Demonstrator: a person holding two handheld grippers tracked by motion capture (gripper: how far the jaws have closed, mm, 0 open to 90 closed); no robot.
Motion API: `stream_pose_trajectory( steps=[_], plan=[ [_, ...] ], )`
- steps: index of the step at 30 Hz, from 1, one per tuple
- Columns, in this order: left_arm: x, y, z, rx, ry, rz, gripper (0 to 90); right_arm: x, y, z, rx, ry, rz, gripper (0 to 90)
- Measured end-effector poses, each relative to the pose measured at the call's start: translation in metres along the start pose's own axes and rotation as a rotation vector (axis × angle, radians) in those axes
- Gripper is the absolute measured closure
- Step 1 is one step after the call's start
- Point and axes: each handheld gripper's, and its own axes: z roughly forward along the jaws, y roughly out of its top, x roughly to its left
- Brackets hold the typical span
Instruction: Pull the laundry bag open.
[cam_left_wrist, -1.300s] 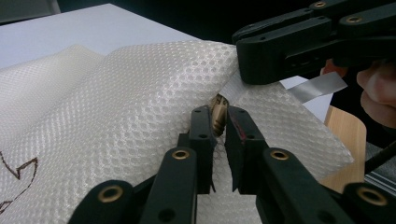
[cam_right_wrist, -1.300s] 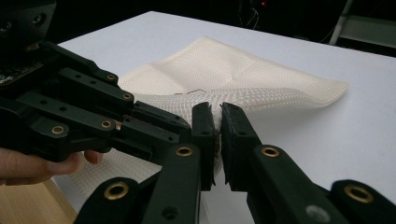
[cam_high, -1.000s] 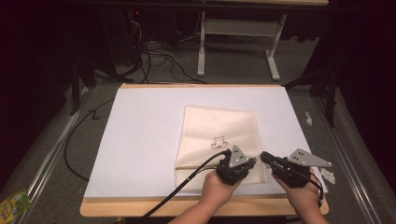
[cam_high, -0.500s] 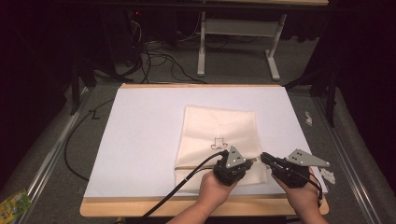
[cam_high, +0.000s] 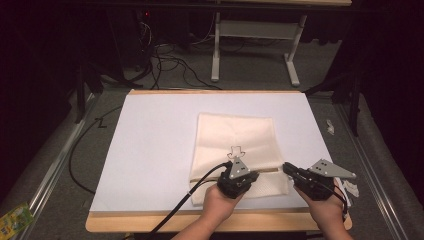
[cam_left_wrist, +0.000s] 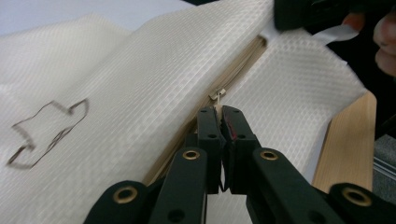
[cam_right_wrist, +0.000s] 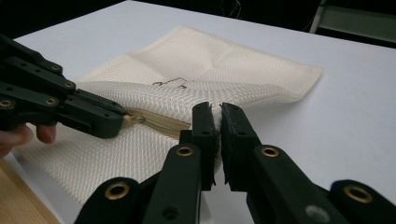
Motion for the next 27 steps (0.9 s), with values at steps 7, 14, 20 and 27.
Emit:
stream_pose_trajectory(
  steps=[7, 14, 20, 27],
  plan=[
    [0.016, -0.012, -0.021, 0.028, 0.022, -0.005, 87.5, 0.000, -0.001, 0.003, 0.011, 0.010, -0.004, 86.3],
    [0.030, -0.024, -0.035, 0.068, 0.052, -0.012, 87.5, 0.001, -0.002, 0.004, 0.018, -0.001, -0.011, 86.3],
    [0.043, -0.037, -0.050, 0.091, 0.055, -0.039, 87.6, -0.002, -0.003, 0.004, 0.028, -0.004, 0.004, 86.3],
    [0.046, -0.039, -0.058, 0.135, 0.045, -0.024, 87.7, 0.006, -0.003, 0.008, 0.050, 0.010, -0.030, 86.6]
  ],
)
